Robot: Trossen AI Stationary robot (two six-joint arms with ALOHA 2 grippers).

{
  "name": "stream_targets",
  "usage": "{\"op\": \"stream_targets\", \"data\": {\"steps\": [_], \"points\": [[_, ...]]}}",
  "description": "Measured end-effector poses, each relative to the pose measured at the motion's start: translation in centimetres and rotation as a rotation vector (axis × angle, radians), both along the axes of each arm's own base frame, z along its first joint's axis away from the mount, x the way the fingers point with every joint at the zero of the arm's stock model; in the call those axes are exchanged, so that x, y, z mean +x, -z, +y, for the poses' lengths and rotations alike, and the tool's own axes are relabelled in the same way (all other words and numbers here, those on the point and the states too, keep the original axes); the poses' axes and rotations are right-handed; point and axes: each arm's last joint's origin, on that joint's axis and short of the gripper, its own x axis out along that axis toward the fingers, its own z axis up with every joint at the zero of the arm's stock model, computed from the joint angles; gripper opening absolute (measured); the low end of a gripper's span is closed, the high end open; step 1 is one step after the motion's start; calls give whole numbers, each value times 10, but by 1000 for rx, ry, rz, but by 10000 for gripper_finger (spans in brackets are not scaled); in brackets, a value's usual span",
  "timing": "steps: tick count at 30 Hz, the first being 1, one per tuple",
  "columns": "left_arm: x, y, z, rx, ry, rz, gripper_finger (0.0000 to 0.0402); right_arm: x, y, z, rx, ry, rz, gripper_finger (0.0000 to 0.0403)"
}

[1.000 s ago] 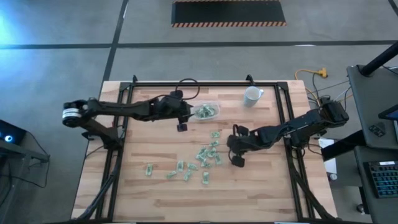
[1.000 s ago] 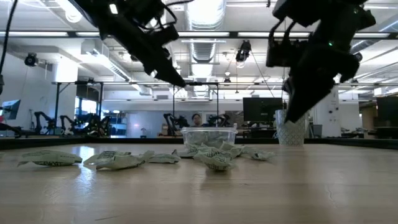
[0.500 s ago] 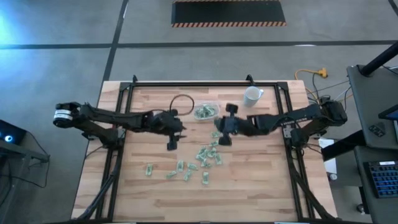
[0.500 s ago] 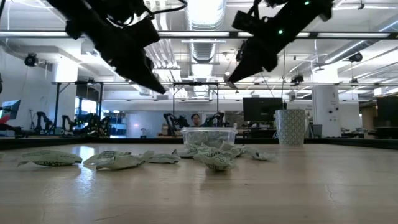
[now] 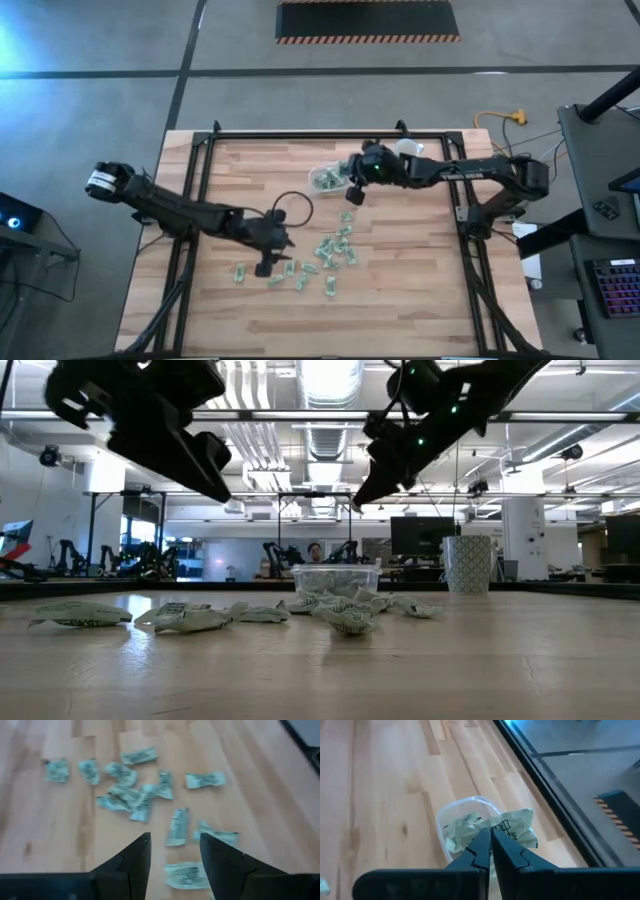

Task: Pick and place Stevia / Truvia into bins
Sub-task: Put the stevia packet into the transparent container

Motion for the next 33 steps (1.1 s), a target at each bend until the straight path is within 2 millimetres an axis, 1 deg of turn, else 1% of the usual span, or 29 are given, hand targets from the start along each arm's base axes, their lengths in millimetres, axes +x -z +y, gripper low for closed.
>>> {"op": "stream_targets", "data": {"steps": [4,9,12,15,18,20,24,28,33], "points": [[-3,0,-10,-29,13,7,153,7,19,-13,31,20,35,9],[-5,0,-18,-63,12,17,153,20,40,-28,80,71,75,9],[-6,1,-21,-67,21,19,153,26,49,-31,71,63,106,13],[-7,1,-24,-69,29,21,153,31,52,-32,66,47,132,32],[-8,2,-25,-76,23,25,153,32,51,-33,71,47,151,63],[-10,6,-24,-73,10,39,153,33,48,-34,72,49,155,85],[-16,19,-21,-95,-32,85,153,30,34,-29,82,24,161,119],[-21,28,-21,-108,-65,96,153,24,22,-16,100,-53,129,134],[-16,39,-24,-83,-30,31,153,14,10,4,81,-140,121,135]]}}
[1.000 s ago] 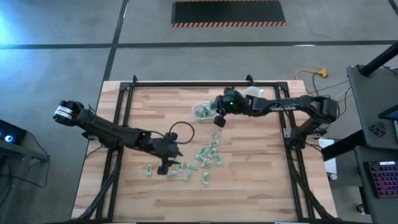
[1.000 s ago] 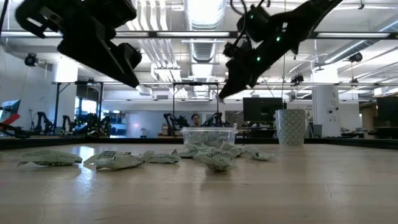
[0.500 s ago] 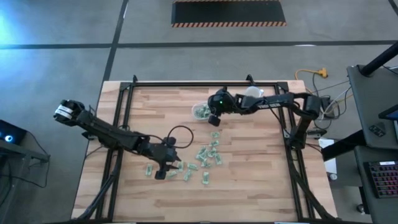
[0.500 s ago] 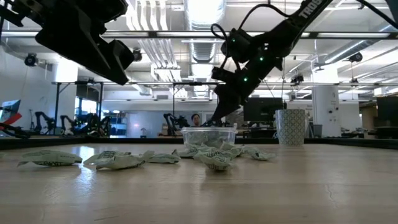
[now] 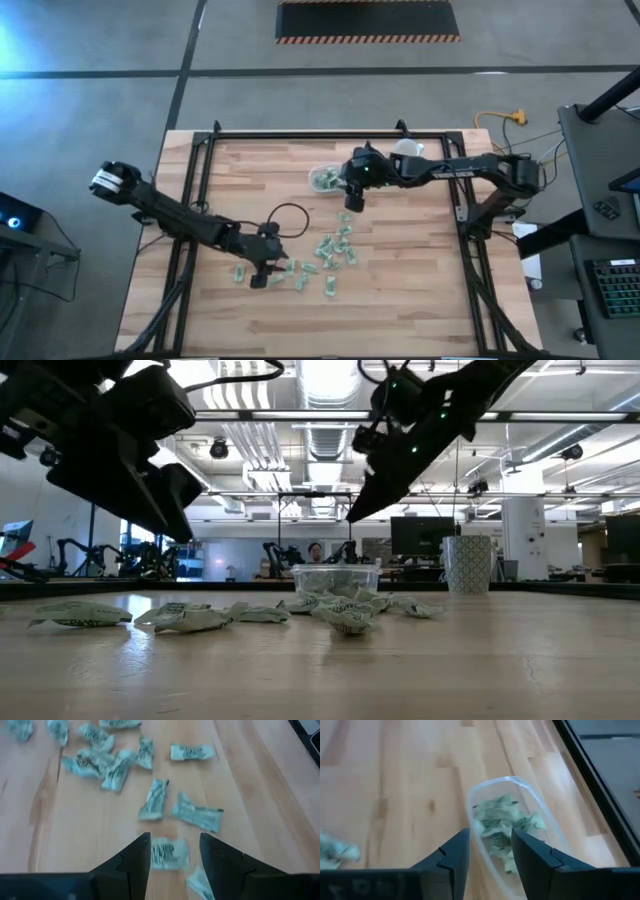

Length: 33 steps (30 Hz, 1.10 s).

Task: Pick and place Stevia / Truvia into bins
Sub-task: Put the stevia packet into the transparent container

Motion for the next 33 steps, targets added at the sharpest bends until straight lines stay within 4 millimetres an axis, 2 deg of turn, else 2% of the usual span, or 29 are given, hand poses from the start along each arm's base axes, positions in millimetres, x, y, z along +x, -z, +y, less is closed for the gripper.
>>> {"op": "stream_targets", "data": {"steps": [11,16,20,21,24,27,33], "points": [[23,40,-7,114,28,118,149,-20,-20,49,20,-127,57,116],[24,45,-7,148,6,138,99,-27,-31,69,28,-170,43,107],[22,43,-5,180,18,143,20,-34,-34,85,43,-209,54,102],[21,42,-5,193,26,140,11,-35,-34,89,48,-217,57,100],[21,34,-3,255,16,95,9,-38,-31,101,68,-237,66,97],[21,22,5,370,-64,26,4,-41,-24,113,94,-253,92,98],[28,-4,37,640,-343,-102,4,-43,-4,130,144,-252,157,98]]}}
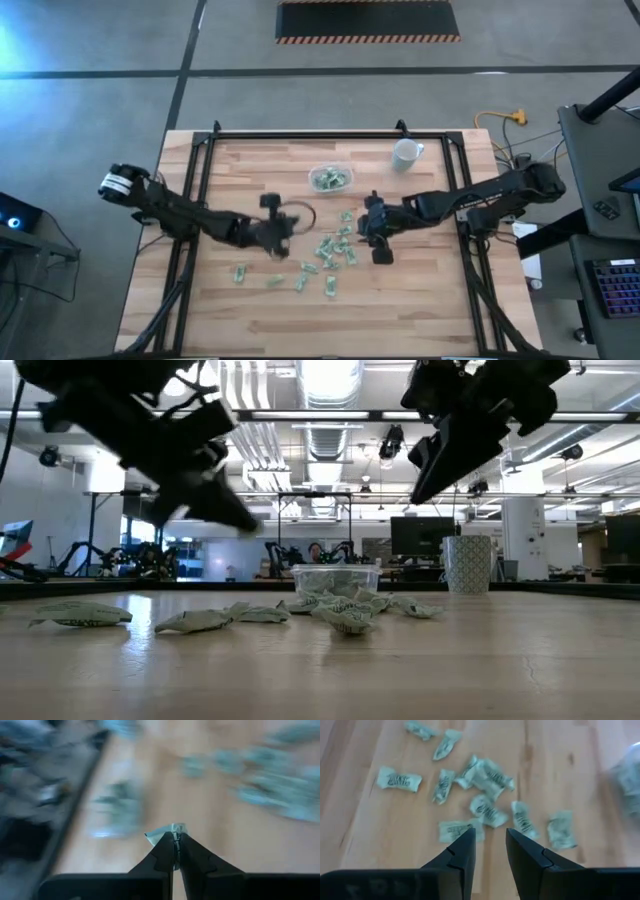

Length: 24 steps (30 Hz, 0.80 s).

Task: Pick and place Stevia / Truvia into bins
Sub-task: Put the stevia packet into the transparent container

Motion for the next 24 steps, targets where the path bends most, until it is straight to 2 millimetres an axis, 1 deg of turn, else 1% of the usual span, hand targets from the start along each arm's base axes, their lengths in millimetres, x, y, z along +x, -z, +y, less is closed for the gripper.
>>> {"op": "stream_targets", "data": {"steps": [4,7,11,14,19,21,24], "points": [[11,-12,31,47,-69,-98,4,1,19,6,19,10,26,92],[20,-17,55,35,-41,-157,4,2,32,8,23,14,48,89],[32,-22,90,-12,-50,-184,4,5,43,8,18,11,70,85],[41,-19,114,-54,-54,-177,4,8,47,9,5,-8,60,84],[61,-11,140,-113,-93,-179,5,13,50,10,-13,-38,40,87],[68,-4,147,-122,-112,-143,5,16,48,10,-16,-45,28,85],[77,3,151,-134,-118,-97,7,15,48,10,-19,-53,31,82]]}}
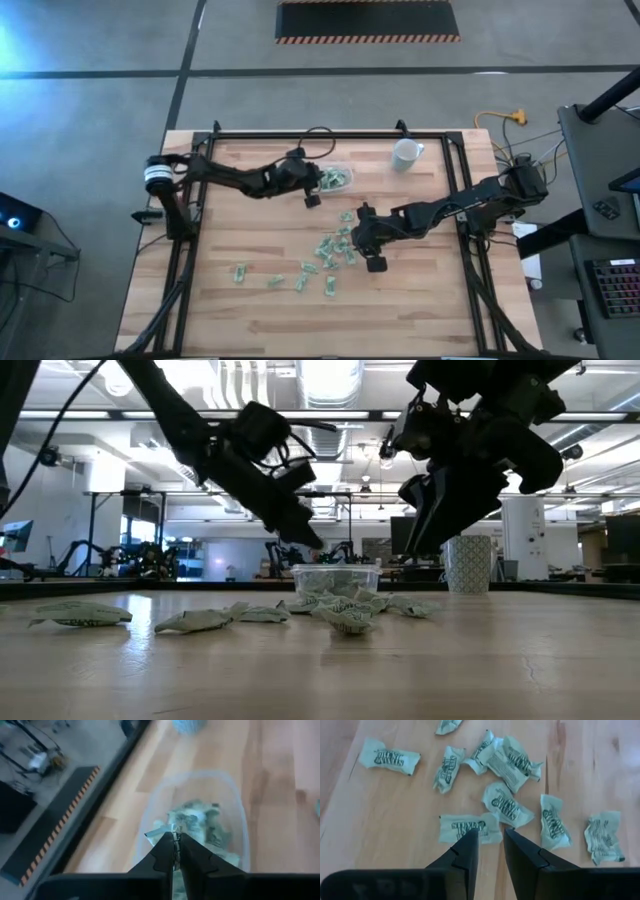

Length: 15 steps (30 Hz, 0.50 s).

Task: Pick and place Stevia / Truvia into bins
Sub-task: Put the stevia packet into the transparent container

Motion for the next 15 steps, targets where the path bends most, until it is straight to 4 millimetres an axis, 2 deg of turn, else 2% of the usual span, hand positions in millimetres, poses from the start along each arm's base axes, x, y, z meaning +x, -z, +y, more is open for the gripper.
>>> {"op": "stream_targets", "data": {"steps": [3,6,11,15], "points": [[6,1,2,-7,7,42,28,0,0,0,1,-1,-2,80],[7,0,1,-5,16,78,67,-1,2,0,-3,-8,2,85],[2,-12,-1,-8,17,90,133,-2,6,0,4,-9,-38,108],[-7,-24,-5,-35,10,102,168,-7,15,0,35,-29,-61,130]]}}
